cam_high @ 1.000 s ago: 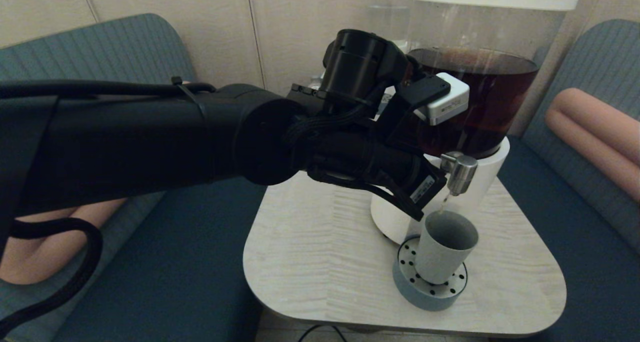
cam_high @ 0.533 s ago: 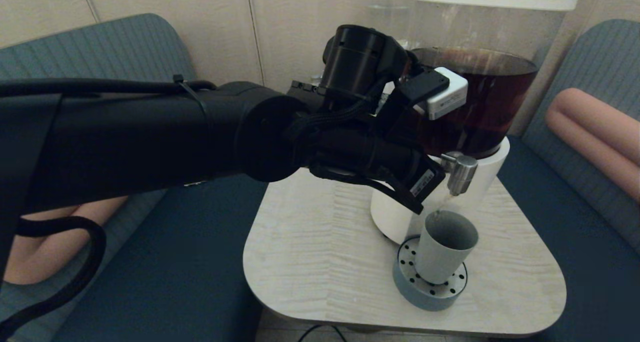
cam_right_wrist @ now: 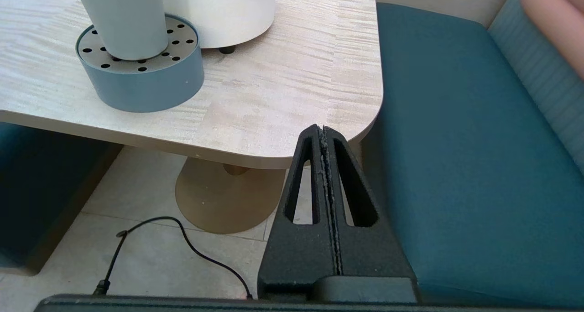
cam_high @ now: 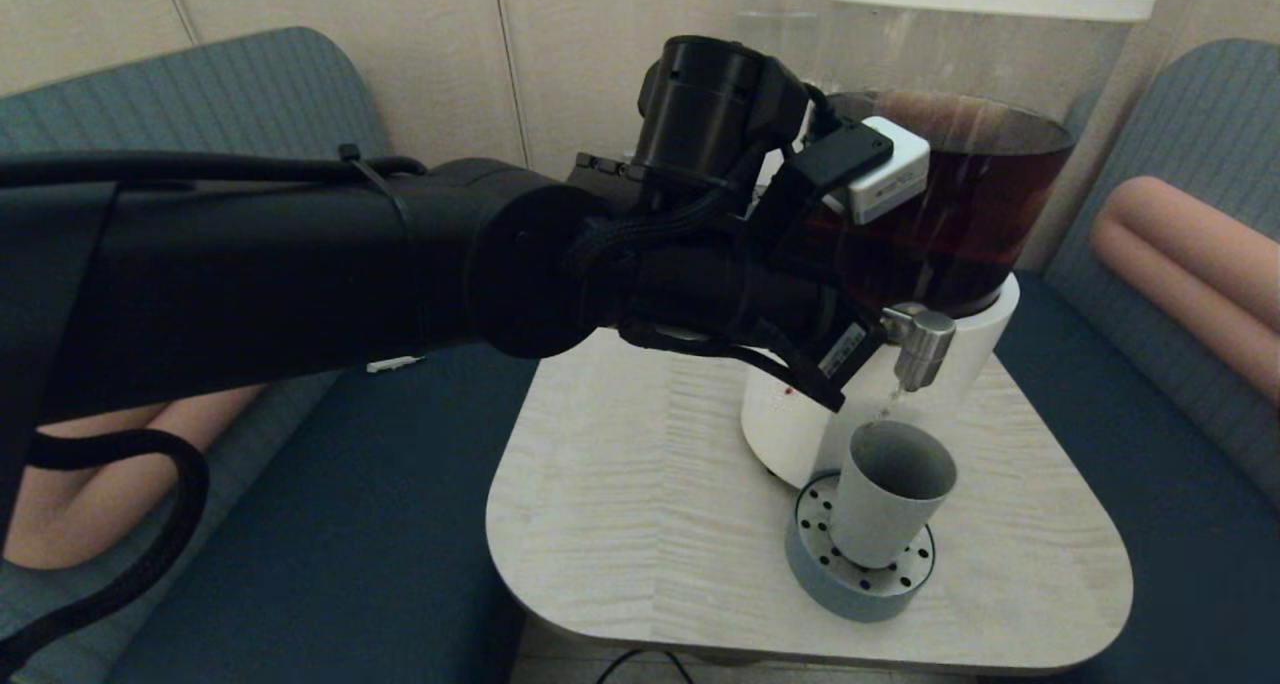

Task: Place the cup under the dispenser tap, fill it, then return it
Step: Turn off the faucet

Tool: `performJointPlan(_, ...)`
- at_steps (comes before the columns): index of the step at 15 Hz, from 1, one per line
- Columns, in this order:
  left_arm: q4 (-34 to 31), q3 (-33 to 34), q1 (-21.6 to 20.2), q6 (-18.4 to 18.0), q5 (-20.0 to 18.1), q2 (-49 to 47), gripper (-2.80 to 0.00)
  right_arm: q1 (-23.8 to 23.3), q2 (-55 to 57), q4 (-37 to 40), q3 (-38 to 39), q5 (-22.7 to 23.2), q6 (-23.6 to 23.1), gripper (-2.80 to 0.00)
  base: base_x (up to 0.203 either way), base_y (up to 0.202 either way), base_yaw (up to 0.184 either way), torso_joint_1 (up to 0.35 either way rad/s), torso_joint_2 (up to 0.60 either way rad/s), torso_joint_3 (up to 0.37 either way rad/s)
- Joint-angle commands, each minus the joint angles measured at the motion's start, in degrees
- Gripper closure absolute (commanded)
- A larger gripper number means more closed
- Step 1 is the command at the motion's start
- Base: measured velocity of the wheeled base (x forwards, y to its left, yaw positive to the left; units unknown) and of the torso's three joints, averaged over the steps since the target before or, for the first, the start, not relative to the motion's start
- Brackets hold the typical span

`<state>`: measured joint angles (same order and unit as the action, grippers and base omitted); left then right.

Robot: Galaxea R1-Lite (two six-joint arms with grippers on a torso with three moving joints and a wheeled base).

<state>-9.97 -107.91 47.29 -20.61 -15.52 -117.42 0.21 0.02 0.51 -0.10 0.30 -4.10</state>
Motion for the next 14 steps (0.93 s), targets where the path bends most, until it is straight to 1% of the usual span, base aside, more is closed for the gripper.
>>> performJointPlan(1,0.21,-0.02,0.00,-0.13,-0.13,0.09,0.00,0.05,-0.11,0.02,0.01,0.05,-0.03,0.00,0.000,0.000,0.000,0.000,0.00,0.000)
performJointPlan(14,4.23,-0.55,0.00,-0.30,-0.04,-1.41,0.00,0.05,-0.11,-0.07,0.01,0.05,-0.03,0.00,0.000,0.000,0.000,0.000,0.00,0.000)
